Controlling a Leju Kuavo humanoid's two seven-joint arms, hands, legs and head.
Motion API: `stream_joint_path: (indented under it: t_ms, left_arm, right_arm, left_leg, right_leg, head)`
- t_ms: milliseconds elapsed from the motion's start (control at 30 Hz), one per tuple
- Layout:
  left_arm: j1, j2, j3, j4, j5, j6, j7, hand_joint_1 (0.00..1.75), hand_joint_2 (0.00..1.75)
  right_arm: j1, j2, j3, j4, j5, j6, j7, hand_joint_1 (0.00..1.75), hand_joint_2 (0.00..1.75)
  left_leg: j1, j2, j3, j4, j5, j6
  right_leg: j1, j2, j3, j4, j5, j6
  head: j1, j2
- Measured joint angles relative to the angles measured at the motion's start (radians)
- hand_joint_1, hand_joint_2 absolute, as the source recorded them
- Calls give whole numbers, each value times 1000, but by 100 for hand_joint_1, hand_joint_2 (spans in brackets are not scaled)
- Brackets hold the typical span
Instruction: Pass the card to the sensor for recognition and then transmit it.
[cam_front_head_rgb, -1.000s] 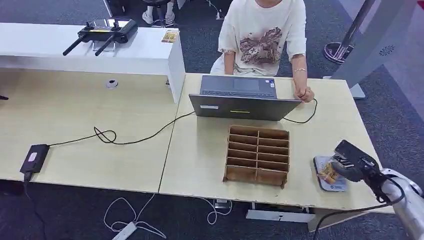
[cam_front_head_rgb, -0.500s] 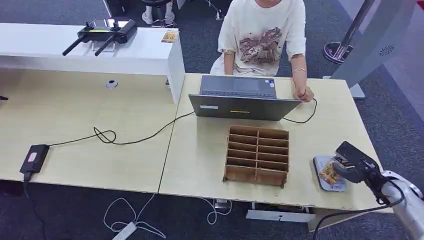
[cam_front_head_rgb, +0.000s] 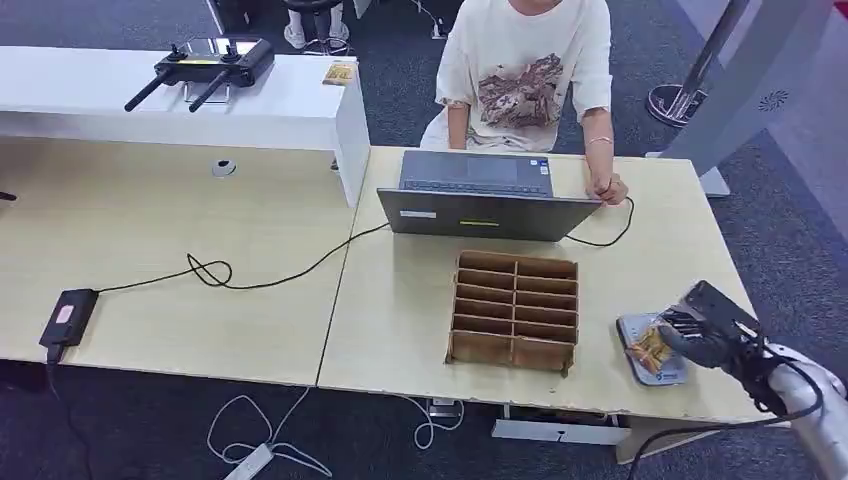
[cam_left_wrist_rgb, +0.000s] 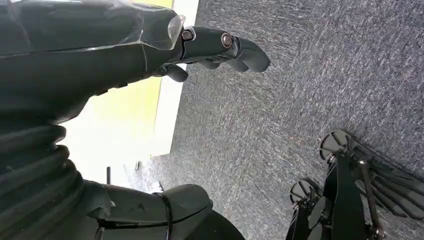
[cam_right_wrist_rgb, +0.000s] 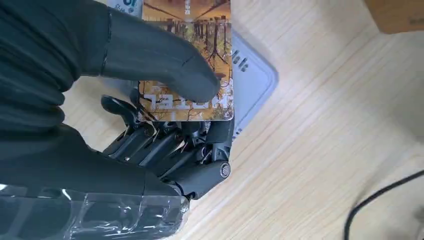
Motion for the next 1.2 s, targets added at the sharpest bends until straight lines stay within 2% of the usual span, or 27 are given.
stream_joint_path:
  t_ms: [667,833,1000,1100,1200]
  left_arm:
    - [0,0,4,0,0,1,0,0,175]
    - [0,0,7,0,0,3,0,0,175]
    - [0,0,15,0,2,6,0,0,175]
    - [0,0,21,0,6,8,-2,0,175]
    - [0,-5,24,0,9,12,-9,0,175]
  right_arm:
    - [5,-3,-32,-6,-11,4,-3,175,175]
    - [6,-7,-48,-18,-56,48,-18,175,175]
    - [6,-11,-74,-47,-85,55,-34,175,175]
    - [6,-12,-95,-75,-102,28,-61,175,175]
    - [17,-12,-132,-150,-112,-58,-75,175,175]
  left_leg:
    - [0,0,0,0,0,0]
    - [0,0,0,0,0,0]
    - [0,0,0,0,0,0]
    - [0,0,0,0,0,0]
    - [0,0,0,0,0,0]
  right_leg:
    - [0,0,0,0,0,0]
    - [0,0,0,0,0,0]
    - [0,0,0,0,0,0]
    - [0,0,0,0,0,0]
    - [0,0,0,0,0,0]
  head:
    - [0,0]
    - [0,0]
    - [0,0]
    - [0,0]
    - [0,0]
